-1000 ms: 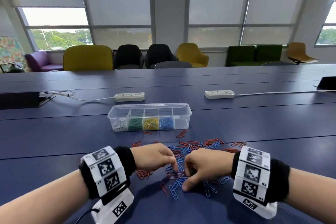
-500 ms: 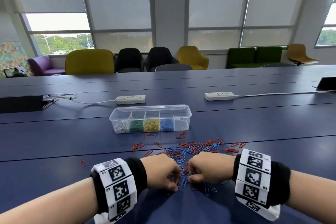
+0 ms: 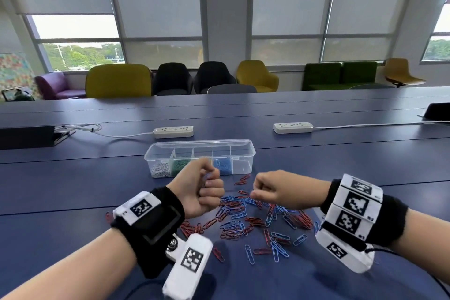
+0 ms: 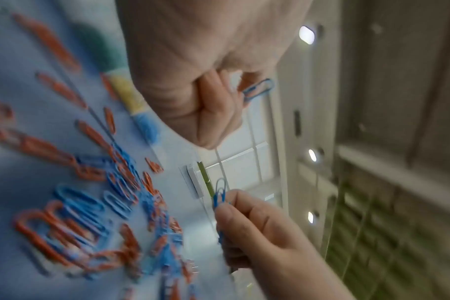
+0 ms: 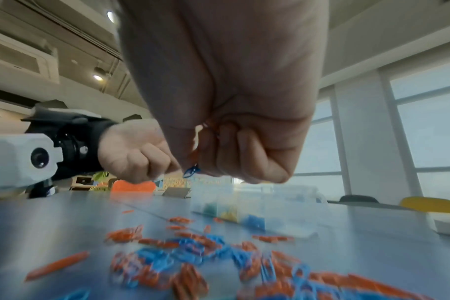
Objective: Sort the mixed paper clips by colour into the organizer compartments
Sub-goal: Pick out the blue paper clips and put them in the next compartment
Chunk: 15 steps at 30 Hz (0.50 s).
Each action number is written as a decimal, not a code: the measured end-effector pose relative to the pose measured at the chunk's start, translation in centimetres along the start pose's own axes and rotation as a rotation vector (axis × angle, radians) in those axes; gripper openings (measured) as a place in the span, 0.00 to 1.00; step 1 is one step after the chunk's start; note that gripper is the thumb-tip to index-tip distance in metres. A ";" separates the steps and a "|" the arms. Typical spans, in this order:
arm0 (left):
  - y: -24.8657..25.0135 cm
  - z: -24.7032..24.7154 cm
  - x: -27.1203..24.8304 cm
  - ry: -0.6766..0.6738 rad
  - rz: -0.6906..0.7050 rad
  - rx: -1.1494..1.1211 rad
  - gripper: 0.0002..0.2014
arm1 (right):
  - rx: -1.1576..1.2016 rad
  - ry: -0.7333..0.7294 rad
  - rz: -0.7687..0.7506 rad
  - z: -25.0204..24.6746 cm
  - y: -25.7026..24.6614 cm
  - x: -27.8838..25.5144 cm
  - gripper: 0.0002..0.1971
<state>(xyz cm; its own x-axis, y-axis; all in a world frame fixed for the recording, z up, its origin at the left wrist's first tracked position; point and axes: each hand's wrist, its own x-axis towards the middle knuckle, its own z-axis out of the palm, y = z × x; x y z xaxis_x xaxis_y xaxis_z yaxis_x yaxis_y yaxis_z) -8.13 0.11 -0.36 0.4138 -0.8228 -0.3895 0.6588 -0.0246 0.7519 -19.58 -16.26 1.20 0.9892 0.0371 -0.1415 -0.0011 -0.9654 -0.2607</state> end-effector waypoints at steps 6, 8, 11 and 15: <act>-1.9 -0.5 1.8 0.052 0.041 -0.458 0.08 | -0.018 0.093 -0.100 -1.7 -2.7 1.8 0.09; -2.5 -0.2 2.1 0.045 0.068 -0.538 0.07 | -0.055 0.065 -0.118 -1.5 -3.5 2.8 0.07; -2.8 0.4 2.1 0.068 0.069 -0.525 0.11 | -0.154 0.036 -0.124 -0.8 -4.4 4.2 0.10; -2.6 -0.1 2.2 0.049 0.098 -0.634 0.17 | -0.154 0.067 -0.140 -0.2 -4.7 5.9 0.12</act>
<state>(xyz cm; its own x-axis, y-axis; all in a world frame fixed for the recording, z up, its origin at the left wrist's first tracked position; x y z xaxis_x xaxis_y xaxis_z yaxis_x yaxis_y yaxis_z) -8.91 -1.63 -3.26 0.5089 -0.7772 -0.3700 0.8540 0.4018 0.3305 -13.75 -11.58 1.80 0.9856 0.1617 -0.0486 0.1547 -0.9802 -0.1238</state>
